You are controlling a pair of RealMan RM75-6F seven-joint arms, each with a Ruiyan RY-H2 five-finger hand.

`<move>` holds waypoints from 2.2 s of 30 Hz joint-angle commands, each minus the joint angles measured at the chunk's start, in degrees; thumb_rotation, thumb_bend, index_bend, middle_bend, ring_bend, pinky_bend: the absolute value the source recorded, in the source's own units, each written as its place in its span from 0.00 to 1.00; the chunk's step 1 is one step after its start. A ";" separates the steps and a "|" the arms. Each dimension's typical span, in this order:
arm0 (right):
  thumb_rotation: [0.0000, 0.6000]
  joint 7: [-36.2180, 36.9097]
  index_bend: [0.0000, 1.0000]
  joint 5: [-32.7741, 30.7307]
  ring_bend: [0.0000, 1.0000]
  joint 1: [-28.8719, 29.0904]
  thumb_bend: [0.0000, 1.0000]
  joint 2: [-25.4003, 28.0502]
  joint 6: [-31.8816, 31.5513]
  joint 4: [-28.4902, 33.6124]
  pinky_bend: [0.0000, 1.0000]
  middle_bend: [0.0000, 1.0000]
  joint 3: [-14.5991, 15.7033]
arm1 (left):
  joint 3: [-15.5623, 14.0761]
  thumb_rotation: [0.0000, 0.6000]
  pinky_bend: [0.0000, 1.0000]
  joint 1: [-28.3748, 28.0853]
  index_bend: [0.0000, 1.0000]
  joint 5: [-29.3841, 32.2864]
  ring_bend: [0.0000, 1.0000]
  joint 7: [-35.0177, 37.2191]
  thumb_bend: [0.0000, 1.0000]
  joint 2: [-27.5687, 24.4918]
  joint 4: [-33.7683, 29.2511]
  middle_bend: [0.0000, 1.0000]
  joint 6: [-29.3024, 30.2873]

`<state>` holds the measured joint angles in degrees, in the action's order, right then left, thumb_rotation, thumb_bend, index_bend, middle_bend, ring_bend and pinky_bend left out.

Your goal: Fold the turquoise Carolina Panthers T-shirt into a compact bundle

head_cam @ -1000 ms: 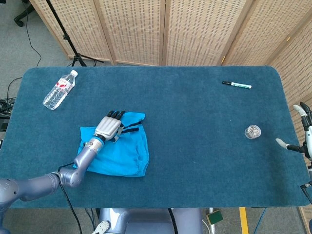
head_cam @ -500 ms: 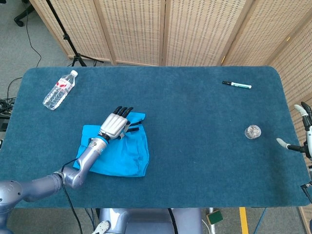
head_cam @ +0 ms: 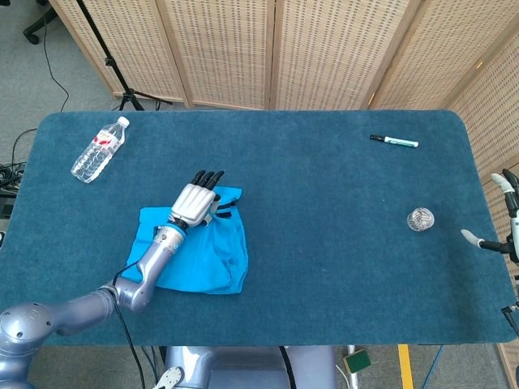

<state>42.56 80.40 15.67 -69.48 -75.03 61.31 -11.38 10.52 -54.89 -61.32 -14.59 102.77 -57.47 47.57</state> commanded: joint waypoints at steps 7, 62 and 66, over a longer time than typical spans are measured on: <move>1.00 0.51 0.00 -0.18 0.00 0.04 0.00 0.01 0.24 -0.29 0.00 0.00 -0.11 | 1.96 1.00 0.00 -0.90 0.84 -0.52 0.00 1.22 0.55 4.22 4.90 0.00 0.06; 1.00 -1.62 0.00 1.99 0.00 -1.19 0.00 2.09 -3.30 3.91 0.00 0.00 0.68 | -4.29 1.00 0.00 28.08 0.00 -15.30 0.00 19.91 0.00 -29.81 -22.04 0.00 30.59; 1.00 -1.94 0.00 2.03 0.00 -1.38 0.00 2.26 -3.78 4.25 0.00 0.00 0.65 | -5.62 1.00 0.00 32.33 0.00 -14.74 0.00 20.18 0.00 -31.22 -22.97 0.00 33.53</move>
<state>40.67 82.40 14.33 -67.25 -78.73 65.51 -10.74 5.81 -24.42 -76.27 5.08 72.47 -79.61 79.73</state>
